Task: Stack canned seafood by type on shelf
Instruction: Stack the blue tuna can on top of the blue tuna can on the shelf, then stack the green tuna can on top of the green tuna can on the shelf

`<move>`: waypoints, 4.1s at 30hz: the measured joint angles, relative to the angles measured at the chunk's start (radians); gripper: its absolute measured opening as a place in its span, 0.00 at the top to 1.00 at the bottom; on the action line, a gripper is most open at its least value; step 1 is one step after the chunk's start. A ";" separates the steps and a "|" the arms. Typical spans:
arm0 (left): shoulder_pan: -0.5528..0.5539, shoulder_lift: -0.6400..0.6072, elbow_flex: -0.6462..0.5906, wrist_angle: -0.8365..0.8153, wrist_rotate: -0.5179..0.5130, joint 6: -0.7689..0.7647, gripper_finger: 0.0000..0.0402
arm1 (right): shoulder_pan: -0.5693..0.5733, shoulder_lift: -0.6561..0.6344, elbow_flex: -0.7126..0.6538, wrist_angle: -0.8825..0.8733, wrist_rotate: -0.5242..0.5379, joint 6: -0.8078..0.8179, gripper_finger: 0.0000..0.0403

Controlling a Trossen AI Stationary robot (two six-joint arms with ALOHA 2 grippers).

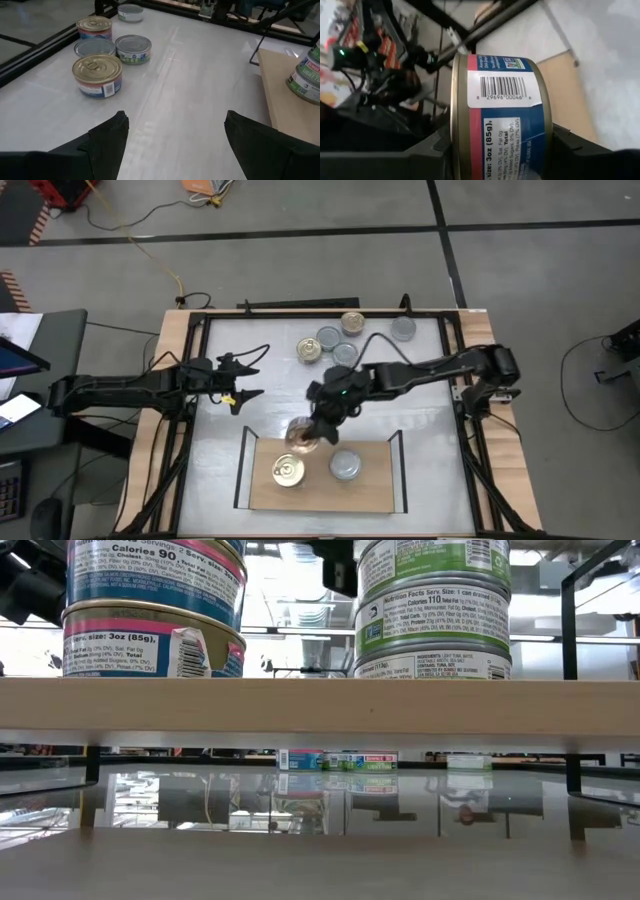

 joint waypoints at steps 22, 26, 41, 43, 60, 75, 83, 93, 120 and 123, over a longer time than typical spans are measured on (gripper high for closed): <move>0.000 0.000 0.000 -0.018 -0.001 -0.006 0.21 | 0.056 0.261 0.315 -0.118 -0.220 0.241 0.47; 0.000 0.000 0.000 -0.019 -0.001 -0.004 0.21 | 0.056 0.261 0.315 -0.116 -0.219 0.241 0.45; 0.000 0.000 0.000 -0.017 -0.001 -0.004 0.21 | 0.056 0.261 0.315 -0.112 -0.221 0.399 0.29; 0.000 0.000 0.000 -0.017 -0.001 -0.004 0.21 | 0.046 0.261 0.315 -0.123 -0.217 0.409 0.29; 0.000 0.000 0.000 -0.019 0.012 -0.001 0.21 | 0.032 0.259 0.315 -0.121 -0.140 0.425 0.29; 0.000 0.000 0.000 -0.021 0.026 -0.003 0.21 | 0.038 0.259 0.315 -0.174 -0.098 0.448 0.29; 0.000 0.000 0.000 -0.023 0.026 -0.003 0.21 | 0.019 0.244 0.315 -0.201 -0.088 0.404 0.29; 0.000 -0.001 0.000 -0.036 0.026 -0.005 0.21 | -0.055 0.142 0.315 -0.529 0.019 0.178 0.29; -0.001 -0.001 0.000 -0.029 0.034 -0.036 0.21 | -0.379 -0.148 -0.484 -0.189 0.860 -0.125 0.29; -0.001 -0.001 0.000 -0.029 0.016 -0.034 0.21 | -0.397 -0.104 -0.514 -0.134 0.914 -0.105 0.29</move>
